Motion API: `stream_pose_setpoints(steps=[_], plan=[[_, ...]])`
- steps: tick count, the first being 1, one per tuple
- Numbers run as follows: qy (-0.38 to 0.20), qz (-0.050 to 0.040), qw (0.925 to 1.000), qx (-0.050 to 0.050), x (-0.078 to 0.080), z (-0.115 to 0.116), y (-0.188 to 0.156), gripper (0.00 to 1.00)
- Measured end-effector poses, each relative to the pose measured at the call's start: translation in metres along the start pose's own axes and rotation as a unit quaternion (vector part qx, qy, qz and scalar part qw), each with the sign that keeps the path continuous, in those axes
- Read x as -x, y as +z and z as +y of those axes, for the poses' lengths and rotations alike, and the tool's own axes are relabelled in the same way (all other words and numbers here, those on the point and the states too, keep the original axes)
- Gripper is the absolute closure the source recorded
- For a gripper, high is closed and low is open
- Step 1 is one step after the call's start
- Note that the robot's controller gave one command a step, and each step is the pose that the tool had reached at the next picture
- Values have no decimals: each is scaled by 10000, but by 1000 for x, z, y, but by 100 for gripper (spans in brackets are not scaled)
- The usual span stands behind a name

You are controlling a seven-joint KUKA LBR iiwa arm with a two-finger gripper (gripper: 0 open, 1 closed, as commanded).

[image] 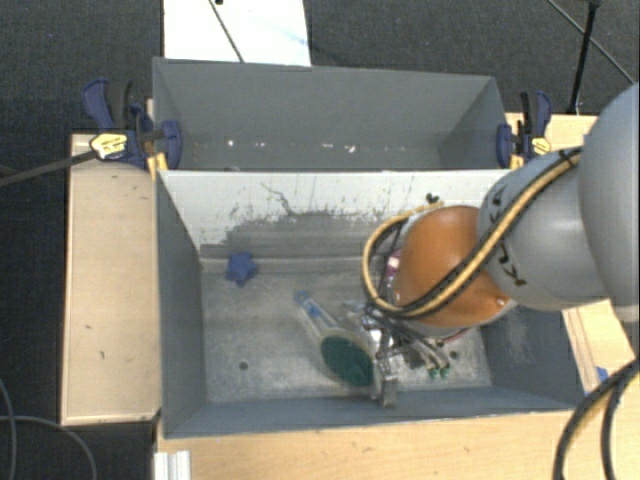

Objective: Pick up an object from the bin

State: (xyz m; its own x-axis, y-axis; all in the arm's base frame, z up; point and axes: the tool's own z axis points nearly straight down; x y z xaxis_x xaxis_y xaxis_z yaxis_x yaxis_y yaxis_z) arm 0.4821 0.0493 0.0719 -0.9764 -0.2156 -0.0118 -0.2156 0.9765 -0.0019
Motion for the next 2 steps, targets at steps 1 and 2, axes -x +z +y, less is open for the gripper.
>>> stream_pose_setpoints(steps=[1,2], plan=[[-539,-13,9985,7,1,2,-1,0],[-1001,-23,9950,5,0,3,-1,0]])
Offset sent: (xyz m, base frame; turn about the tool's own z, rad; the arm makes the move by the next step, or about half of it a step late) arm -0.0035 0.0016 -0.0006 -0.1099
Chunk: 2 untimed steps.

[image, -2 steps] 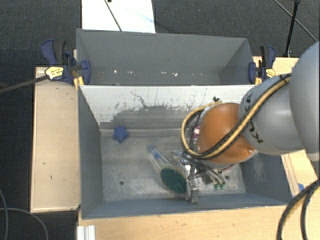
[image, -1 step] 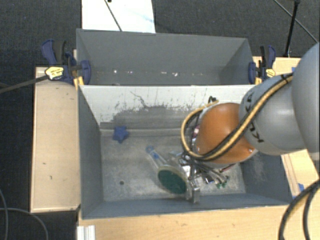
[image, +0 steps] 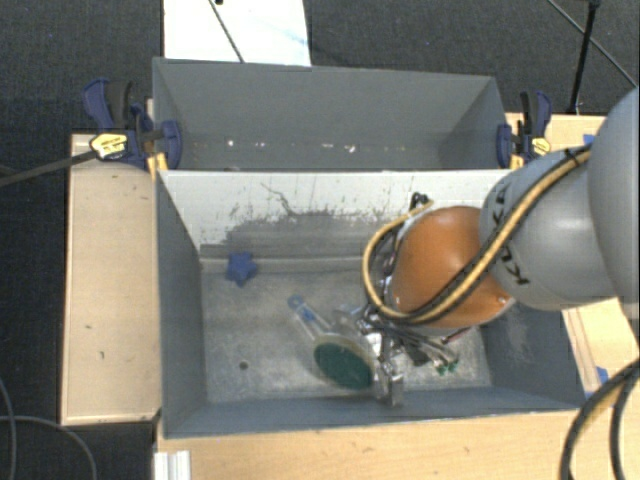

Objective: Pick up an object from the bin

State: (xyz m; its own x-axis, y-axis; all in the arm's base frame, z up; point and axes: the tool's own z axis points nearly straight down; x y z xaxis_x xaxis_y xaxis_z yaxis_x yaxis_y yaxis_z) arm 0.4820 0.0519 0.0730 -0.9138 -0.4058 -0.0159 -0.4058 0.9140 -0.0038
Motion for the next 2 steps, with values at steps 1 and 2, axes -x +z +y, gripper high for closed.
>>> stream_pose_setpoints(steps=[1,2], plan=[[-390,-2,9992,-1,-1,-2,0,0],[-180,4,9998,-4,-2,-3,0,0]])
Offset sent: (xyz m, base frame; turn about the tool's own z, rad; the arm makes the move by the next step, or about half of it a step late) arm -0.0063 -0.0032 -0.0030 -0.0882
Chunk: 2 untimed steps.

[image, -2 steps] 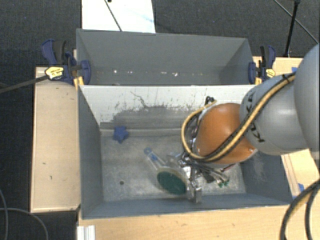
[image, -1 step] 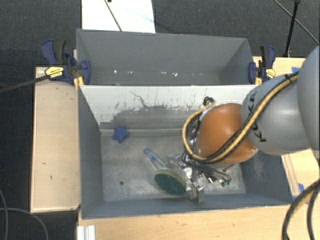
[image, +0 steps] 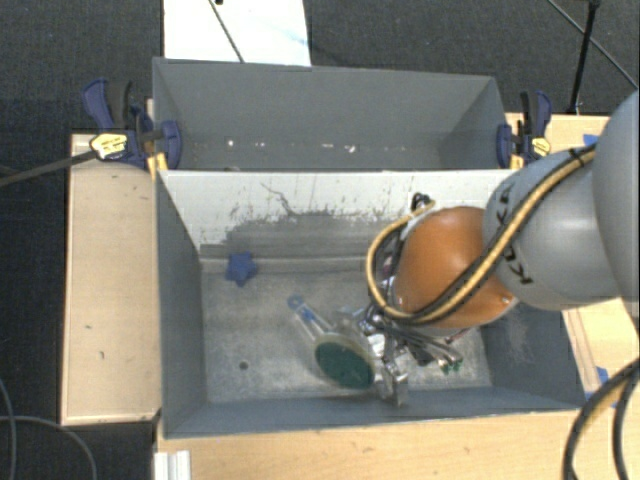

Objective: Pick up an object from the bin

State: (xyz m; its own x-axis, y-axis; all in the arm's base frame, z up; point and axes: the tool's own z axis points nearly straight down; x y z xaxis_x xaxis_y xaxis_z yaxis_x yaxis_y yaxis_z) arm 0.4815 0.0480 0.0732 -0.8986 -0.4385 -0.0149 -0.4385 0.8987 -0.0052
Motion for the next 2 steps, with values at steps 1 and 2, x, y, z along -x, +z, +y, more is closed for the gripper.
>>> stream_pose_setpoints(steps=[1,2], plan=[[-1065,16,9943,19,3,2,1,0],[-682,46,9977,-9,-42,-87,-83,0]])
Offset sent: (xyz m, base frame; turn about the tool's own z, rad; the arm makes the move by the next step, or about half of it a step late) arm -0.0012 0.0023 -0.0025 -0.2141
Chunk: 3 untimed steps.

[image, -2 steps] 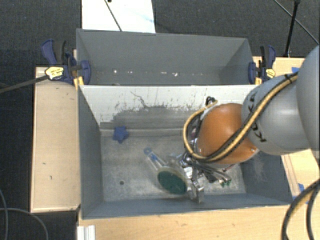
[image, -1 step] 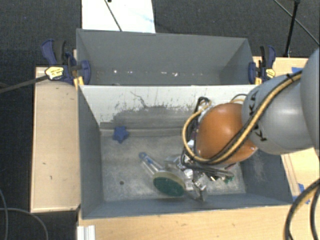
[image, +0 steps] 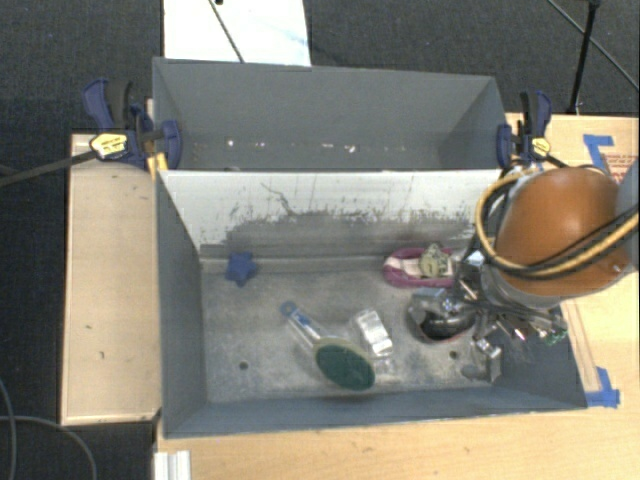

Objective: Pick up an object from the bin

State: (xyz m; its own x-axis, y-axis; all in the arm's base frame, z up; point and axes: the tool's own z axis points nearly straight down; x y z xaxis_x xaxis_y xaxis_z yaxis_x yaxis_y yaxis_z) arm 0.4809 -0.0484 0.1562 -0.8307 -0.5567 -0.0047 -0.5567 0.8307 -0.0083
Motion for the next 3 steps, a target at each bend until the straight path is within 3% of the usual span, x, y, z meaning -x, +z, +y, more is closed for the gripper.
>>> stream_pose_setpoints(steps=[1,2,3], plan=[[174,5,9998,27,35,-61,65,0],[-1365,47,9906,78,44,-84,88,0],[-1340,40,9910,66,45,-85,86,100]])
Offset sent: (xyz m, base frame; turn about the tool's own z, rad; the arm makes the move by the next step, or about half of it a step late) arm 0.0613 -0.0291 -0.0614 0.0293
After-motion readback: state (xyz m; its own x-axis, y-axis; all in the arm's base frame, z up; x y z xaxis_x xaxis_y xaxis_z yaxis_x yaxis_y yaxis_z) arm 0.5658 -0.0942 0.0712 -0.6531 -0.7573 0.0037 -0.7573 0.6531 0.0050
